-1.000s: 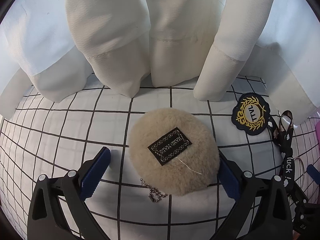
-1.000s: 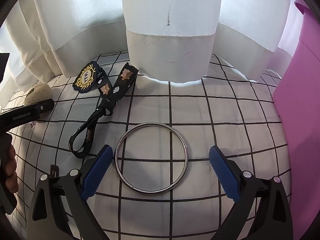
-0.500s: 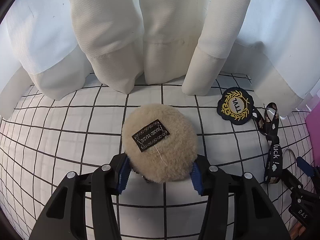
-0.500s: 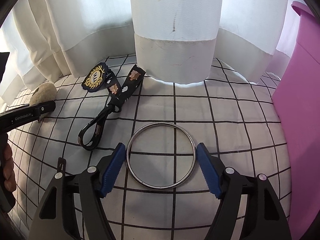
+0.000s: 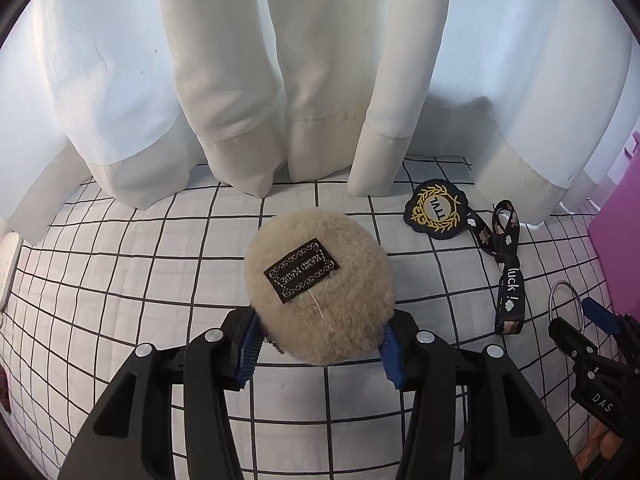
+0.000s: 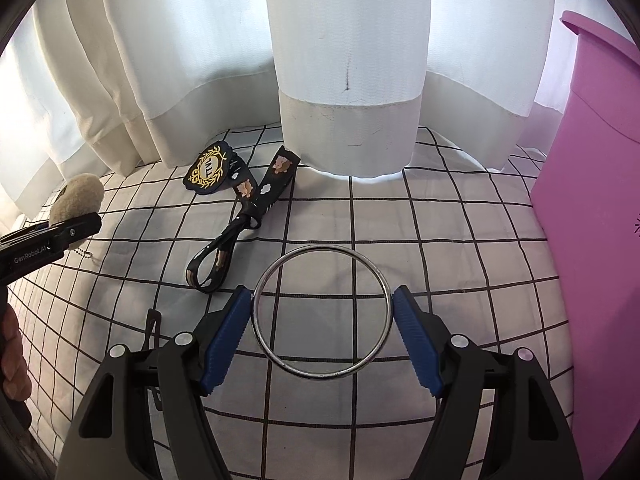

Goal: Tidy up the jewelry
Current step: 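Grasp the beige fluffy pouch with the left tool while the right tool grasps the silver ring, then lift and carry the pouch and ring over the pink tub with both tools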

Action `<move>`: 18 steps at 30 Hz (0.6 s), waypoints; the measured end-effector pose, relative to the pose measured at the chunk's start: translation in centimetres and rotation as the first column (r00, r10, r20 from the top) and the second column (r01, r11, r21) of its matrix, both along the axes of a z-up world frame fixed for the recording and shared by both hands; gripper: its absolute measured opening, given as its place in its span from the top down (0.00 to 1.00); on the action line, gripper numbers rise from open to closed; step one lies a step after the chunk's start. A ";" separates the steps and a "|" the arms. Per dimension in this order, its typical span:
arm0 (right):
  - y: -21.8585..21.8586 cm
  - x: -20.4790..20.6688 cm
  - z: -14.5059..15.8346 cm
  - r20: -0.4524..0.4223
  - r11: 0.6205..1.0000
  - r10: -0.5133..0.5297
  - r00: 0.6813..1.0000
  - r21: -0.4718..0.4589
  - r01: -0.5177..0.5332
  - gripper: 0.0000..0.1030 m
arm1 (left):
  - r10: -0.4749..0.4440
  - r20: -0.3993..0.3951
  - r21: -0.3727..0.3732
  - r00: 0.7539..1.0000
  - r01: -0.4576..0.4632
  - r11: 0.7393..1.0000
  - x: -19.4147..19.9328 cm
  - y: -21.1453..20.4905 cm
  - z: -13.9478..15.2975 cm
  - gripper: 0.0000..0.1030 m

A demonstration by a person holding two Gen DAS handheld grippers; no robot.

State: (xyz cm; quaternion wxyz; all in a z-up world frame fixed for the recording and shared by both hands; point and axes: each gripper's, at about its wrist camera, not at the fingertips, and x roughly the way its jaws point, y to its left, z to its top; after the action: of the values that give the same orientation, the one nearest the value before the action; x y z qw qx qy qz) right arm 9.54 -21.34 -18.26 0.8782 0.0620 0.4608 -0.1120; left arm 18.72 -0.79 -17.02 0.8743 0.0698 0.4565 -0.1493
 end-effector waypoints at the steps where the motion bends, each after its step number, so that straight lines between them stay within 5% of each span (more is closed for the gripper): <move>1: 0.0 -0.1 0.3 0.005 1.000 -0.001 1.000 -0.001 0.001 0.32 | -0.002 0.002 -0.002 1.000 0.002 1.000 0.1 0.0 0.4 0.54; 18: 0.1 -2.5 8.2 0.136 1.000 0.004 0.991 -0.020 -0.001 0.32 | -0.086 0.069 -0.020 0.994 0.087 0.996 -3.4 -3.8 6.3 0.53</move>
State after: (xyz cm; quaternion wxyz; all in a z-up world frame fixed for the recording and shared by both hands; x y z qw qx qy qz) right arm 7.04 -21.22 -10.02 0.9083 0.0602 0.3988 -0.1109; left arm 15.33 -4.56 -10.71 0.8828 0.0843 0.4214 -0.1899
